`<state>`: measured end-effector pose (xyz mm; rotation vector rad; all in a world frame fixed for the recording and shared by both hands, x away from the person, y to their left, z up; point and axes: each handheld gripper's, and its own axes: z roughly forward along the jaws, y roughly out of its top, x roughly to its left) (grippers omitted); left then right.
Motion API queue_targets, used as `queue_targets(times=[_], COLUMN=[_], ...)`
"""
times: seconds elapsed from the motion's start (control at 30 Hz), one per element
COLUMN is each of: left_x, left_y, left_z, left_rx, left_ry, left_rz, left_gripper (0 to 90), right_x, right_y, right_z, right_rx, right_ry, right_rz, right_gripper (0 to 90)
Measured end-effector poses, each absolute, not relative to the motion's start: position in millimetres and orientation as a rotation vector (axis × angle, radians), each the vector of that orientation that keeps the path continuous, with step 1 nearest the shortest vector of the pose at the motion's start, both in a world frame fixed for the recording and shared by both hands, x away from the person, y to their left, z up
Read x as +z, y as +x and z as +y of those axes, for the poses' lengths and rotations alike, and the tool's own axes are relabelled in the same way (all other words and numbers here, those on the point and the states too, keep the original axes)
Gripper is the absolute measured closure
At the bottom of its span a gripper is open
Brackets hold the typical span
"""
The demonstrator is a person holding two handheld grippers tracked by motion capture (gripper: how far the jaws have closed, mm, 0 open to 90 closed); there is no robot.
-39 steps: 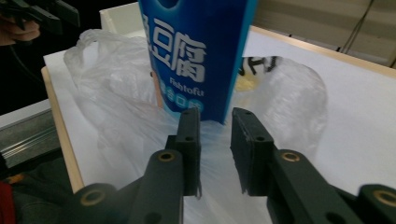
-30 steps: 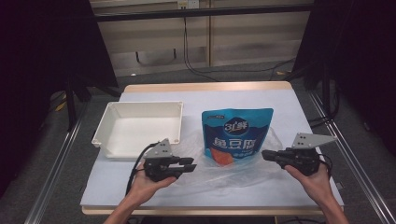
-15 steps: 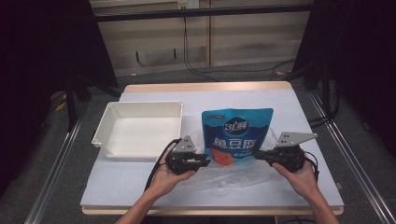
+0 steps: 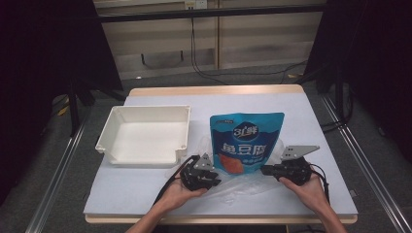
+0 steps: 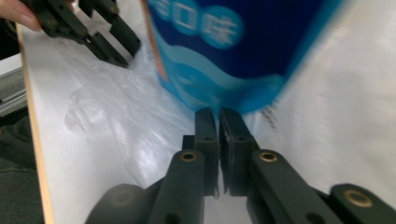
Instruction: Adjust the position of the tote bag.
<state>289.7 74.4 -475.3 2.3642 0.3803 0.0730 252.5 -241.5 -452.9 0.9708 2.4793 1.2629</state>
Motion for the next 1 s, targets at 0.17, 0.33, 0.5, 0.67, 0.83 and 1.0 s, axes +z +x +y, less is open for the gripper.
queue_targets(times=[0.17,0.33,0.5,0.67,0.83,1.0], left_x=[-472,-469,-468,-464,-454,-457], left_y=[289,276,273,277,287,289], left_z=[75,77,79,78,76,68], left_rx=[0.014,0.006,-0.033,-0.060,-0.044,0.017], left_ry=[2.401,2.440,2.445,2.403,2.290,2.268], left_rz=[0.375,0.295,0.269,0.289,0.345,0.369], left_gripper=[75.4,75.5,75.6,76.3,80.3,84.0], right_x=[-458,-472,-476,-474,-466,-456], right_y=[254,258,253,251,249,247], right_z=[-231,-236,-235,-235,-237,-231], right_rx=[1.206,1.127,1.074,1.103,1.201,1.261], right_ry=[0.945,0.971,0.963,0.960,0.951,0.907], right_rz=[2.519,2.607,2.633,2.620,2.570,2.536], right_gripper=[83.4,82.9,85.3,86.9,90.0,90.0])
